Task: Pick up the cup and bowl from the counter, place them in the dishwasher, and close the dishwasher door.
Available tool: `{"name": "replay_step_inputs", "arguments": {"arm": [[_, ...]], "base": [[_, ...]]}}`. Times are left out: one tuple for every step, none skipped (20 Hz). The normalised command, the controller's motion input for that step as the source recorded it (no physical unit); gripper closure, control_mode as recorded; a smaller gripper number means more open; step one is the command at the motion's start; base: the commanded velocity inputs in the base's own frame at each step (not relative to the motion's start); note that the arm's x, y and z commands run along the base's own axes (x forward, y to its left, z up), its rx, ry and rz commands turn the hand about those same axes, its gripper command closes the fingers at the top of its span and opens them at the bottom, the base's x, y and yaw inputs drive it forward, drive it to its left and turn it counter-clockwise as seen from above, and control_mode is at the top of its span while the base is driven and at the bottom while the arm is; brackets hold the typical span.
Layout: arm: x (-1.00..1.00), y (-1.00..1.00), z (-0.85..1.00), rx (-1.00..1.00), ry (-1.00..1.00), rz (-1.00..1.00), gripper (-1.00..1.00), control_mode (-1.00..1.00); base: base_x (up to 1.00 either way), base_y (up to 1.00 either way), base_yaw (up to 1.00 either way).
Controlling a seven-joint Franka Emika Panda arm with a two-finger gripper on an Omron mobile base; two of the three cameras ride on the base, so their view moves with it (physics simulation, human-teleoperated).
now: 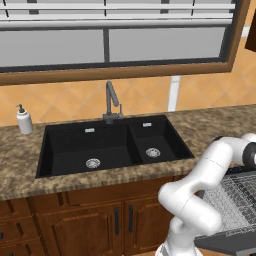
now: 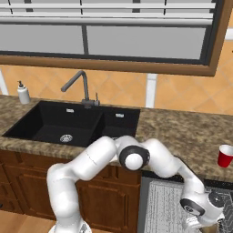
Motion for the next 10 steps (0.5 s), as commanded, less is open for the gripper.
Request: {"name": "replay_step_inputs", "arguments": {"arm": [[0.0, 0.11, -0.76, 0.0, 0.0, 0.0, 1.0, -1.0], [0.0, 0.18, -0.79, 0.0, 0.0, 0.0, 1.0, -1.0], [0.0, 0.25, -0.72, 0.0, 0.0, 0.0, 1.0, -1.0], [0.0, 0.28, -0.59, 0.0, 0.0, 0.0, 1.0, -1.0], [0.0, 0.23, -0.58, 0.0, -0.01, 0.0, 1.0, -1.0], [0.0, 0.2, -0.51, 0.0, -0.02, 0.0, 1.0, -1.0], [0.0, 0.18, -0.49, 0.0, -0.04, 0.0, 1.0, -1.0], [0.0, 0.16, -0.46, 0.0, -0.03, 0.0, 1.0, -1.0], [0.0, 0.14, -0.46, 0.0, -0.02, 0.0, 1.0, -1.0], [0.0, 0.12, -0.45, 0.0, -0.02, 0.0, 1.0, -1.0]], "base": [[0.0, 0.0, 0.0], [0.0, 0.0, 0.0], [0.0, 0.0, 0.0], [0.0, 0.0, 0.0], [0.0, 0.0, 0.0], [0.0, 0.0, 0.0], [0.0, 0.0, 0.0], [0.0, 0.0, 0.0], [0.0, 0.0, 0.0], [0.0, 0.0, 0.0]]}}
